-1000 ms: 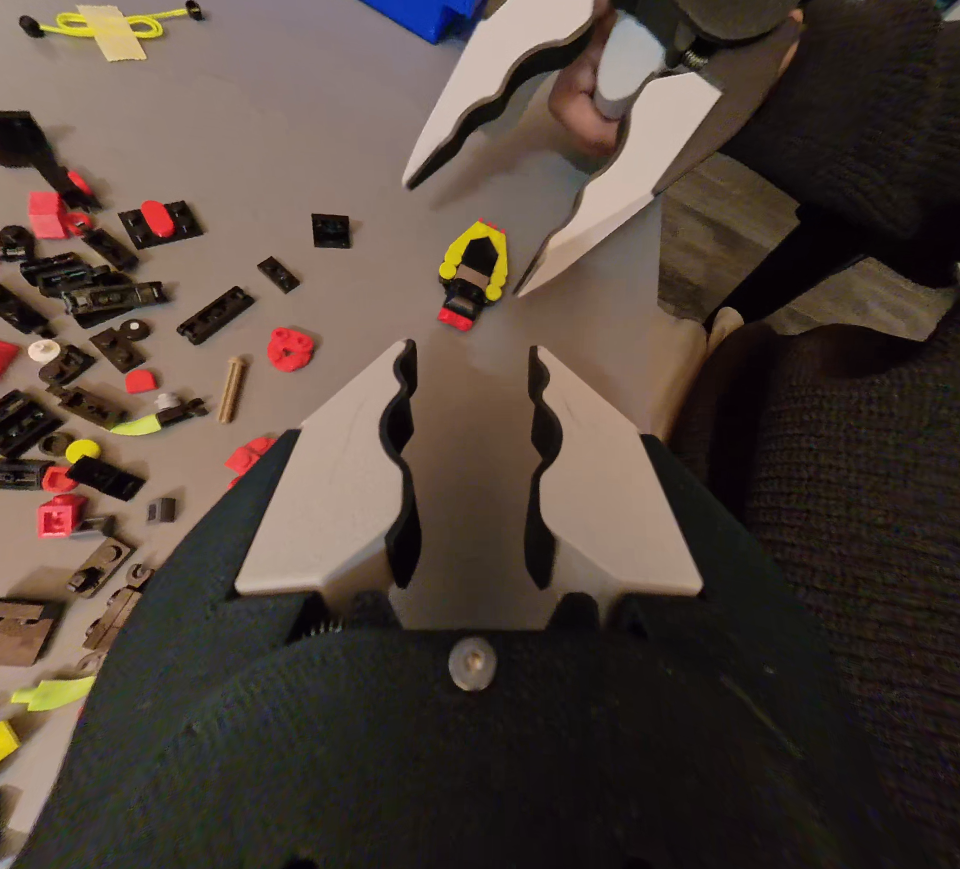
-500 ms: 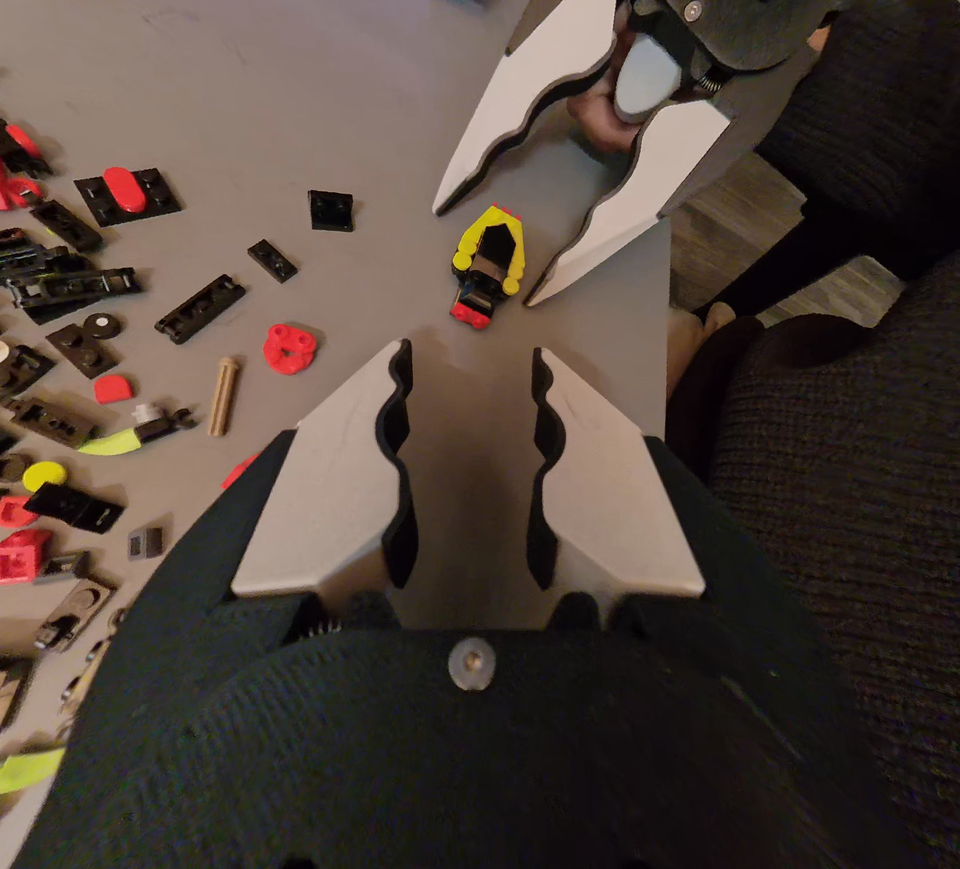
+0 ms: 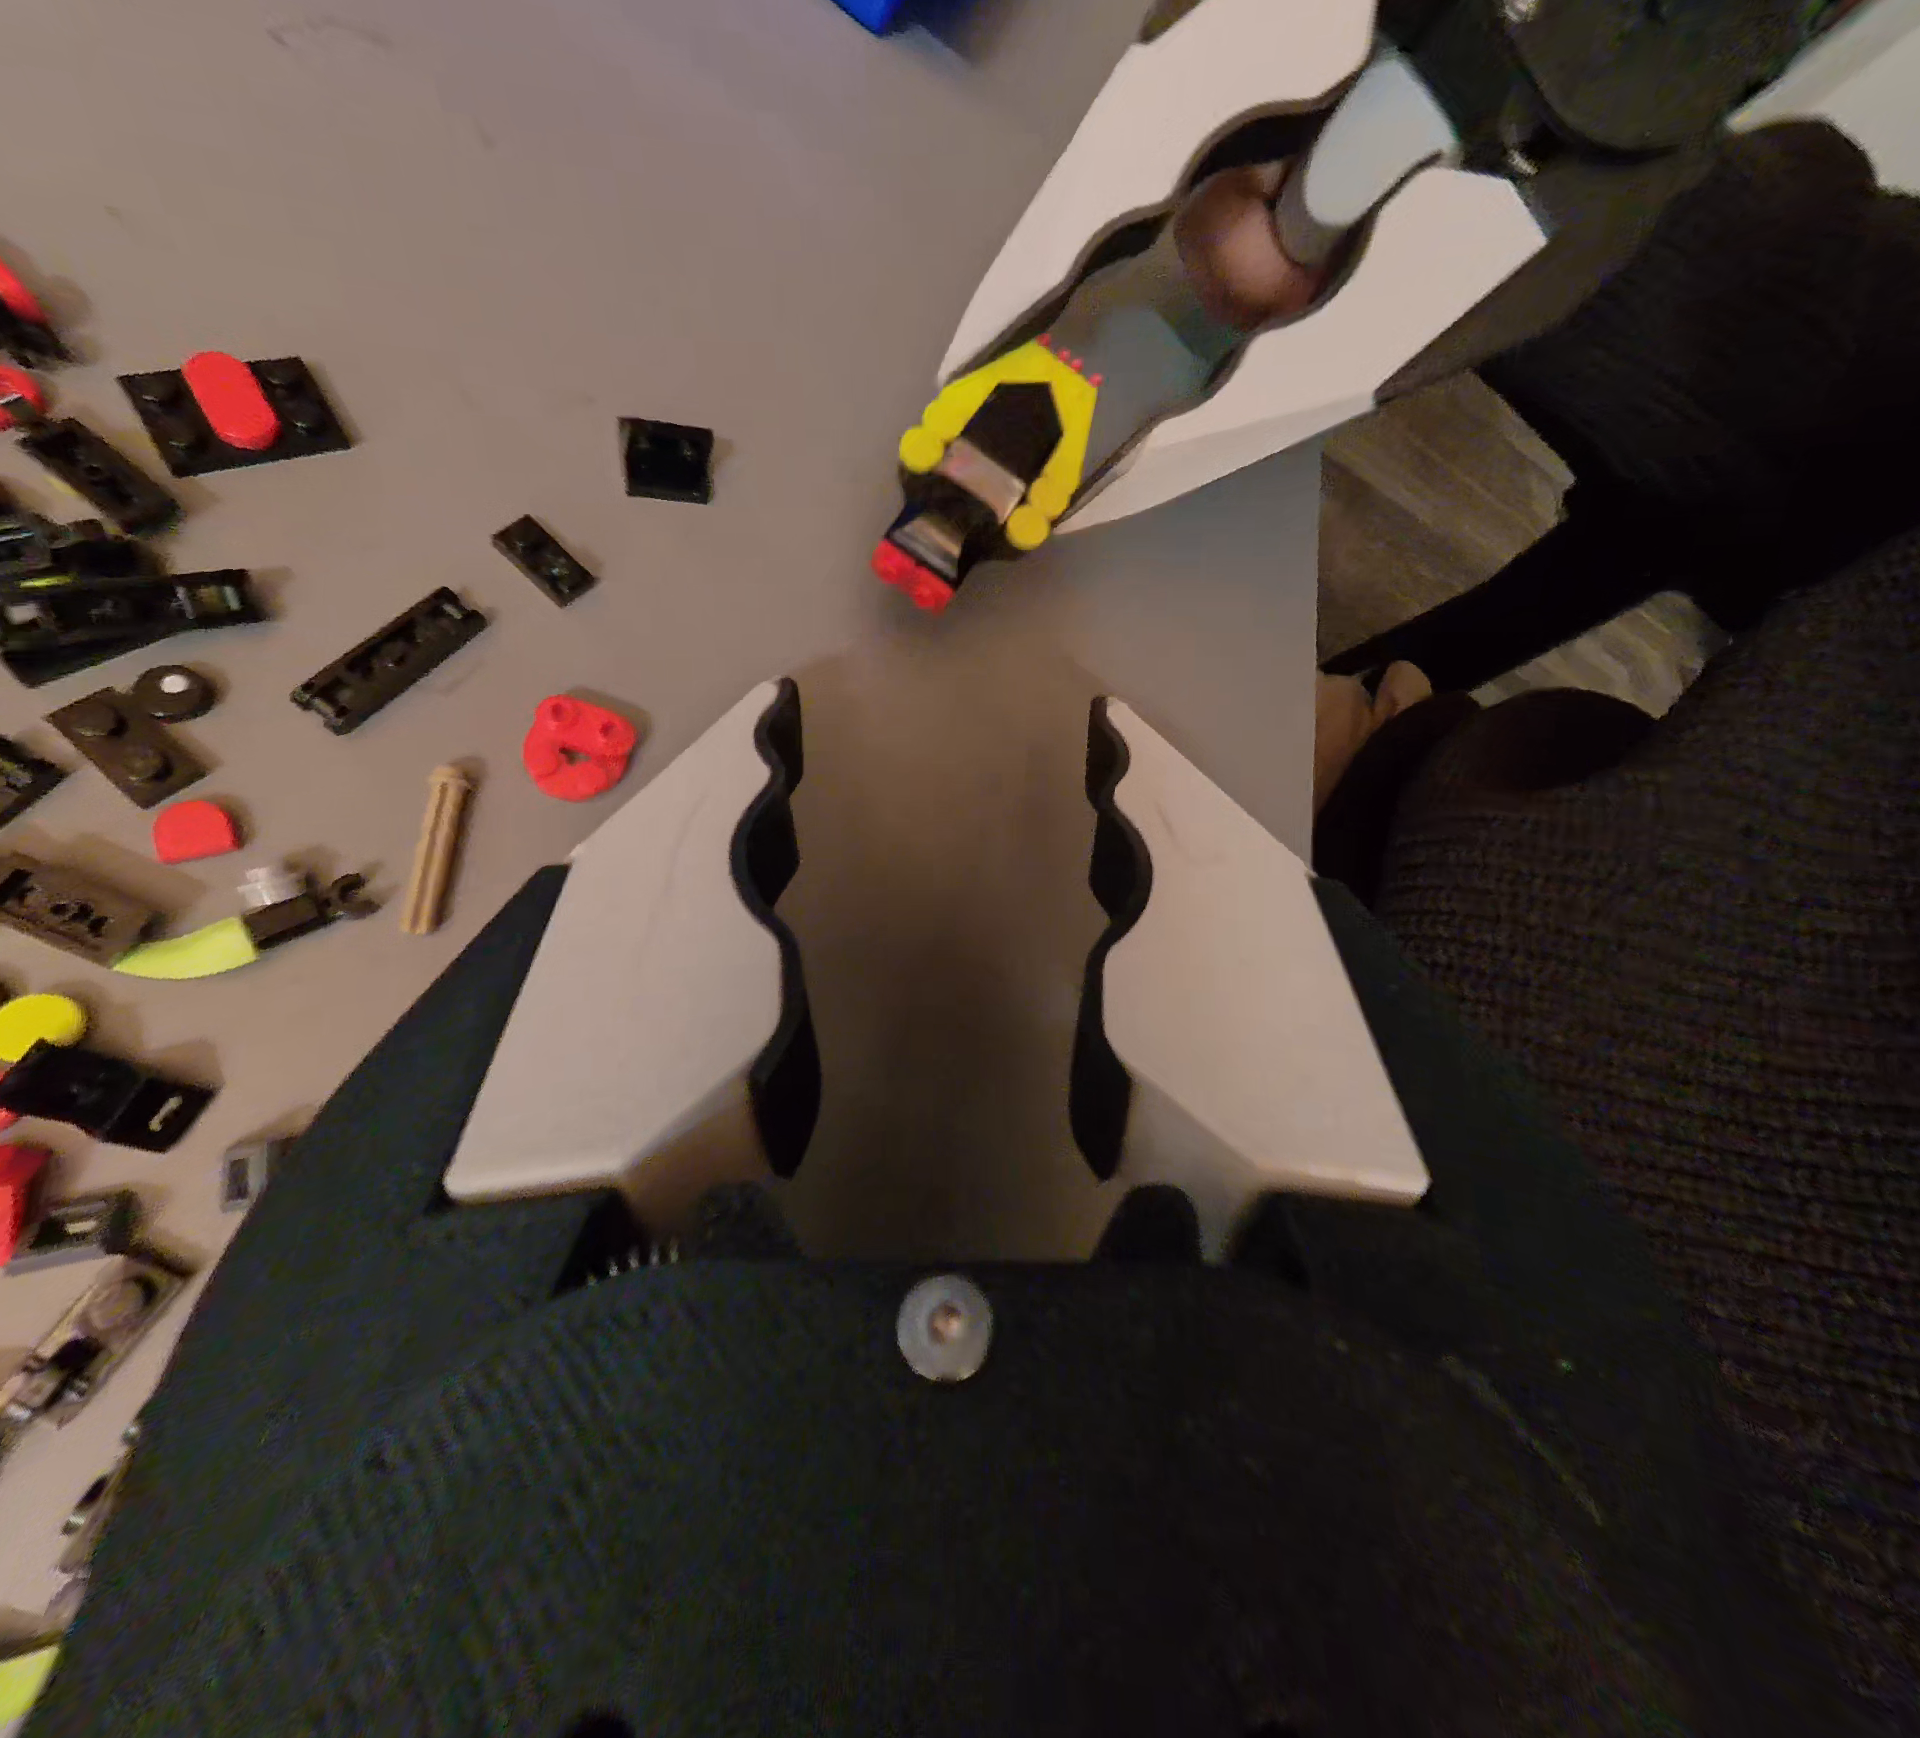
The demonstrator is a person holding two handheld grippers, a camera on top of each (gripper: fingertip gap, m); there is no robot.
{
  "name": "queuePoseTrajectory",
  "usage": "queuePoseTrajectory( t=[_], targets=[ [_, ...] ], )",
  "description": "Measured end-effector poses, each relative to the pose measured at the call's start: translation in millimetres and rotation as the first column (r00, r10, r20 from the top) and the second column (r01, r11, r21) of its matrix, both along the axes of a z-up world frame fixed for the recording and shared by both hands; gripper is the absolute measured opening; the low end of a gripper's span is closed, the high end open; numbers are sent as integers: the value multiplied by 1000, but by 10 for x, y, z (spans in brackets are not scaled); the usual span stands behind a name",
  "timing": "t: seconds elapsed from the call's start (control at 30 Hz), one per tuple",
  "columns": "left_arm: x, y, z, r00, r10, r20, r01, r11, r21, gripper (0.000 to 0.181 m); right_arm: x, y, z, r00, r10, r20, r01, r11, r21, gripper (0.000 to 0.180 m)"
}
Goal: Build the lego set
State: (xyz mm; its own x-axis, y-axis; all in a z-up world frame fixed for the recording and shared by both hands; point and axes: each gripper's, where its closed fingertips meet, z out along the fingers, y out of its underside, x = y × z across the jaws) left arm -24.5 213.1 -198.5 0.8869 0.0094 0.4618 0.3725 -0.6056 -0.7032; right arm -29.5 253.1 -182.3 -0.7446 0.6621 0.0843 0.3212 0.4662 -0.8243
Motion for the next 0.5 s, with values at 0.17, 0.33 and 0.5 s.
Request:
queuePoseTrajectory(
  t=[0.17,0.33,0.5],
  targets=[
    [-8,54,199,972,40,230,-63,994,92,63,-43,-23,245,992,-13,-128,7,999,-44,29],
    [56,86,384,891,5,454,-89,982,165,66,20,-157,307,978,49,-204,-50,999,-1,29],
    [164,85,513,793,-73,605,-73,975,212,48,76,-257,342,955,110,-277,-97,993,61,29]
  ],
)
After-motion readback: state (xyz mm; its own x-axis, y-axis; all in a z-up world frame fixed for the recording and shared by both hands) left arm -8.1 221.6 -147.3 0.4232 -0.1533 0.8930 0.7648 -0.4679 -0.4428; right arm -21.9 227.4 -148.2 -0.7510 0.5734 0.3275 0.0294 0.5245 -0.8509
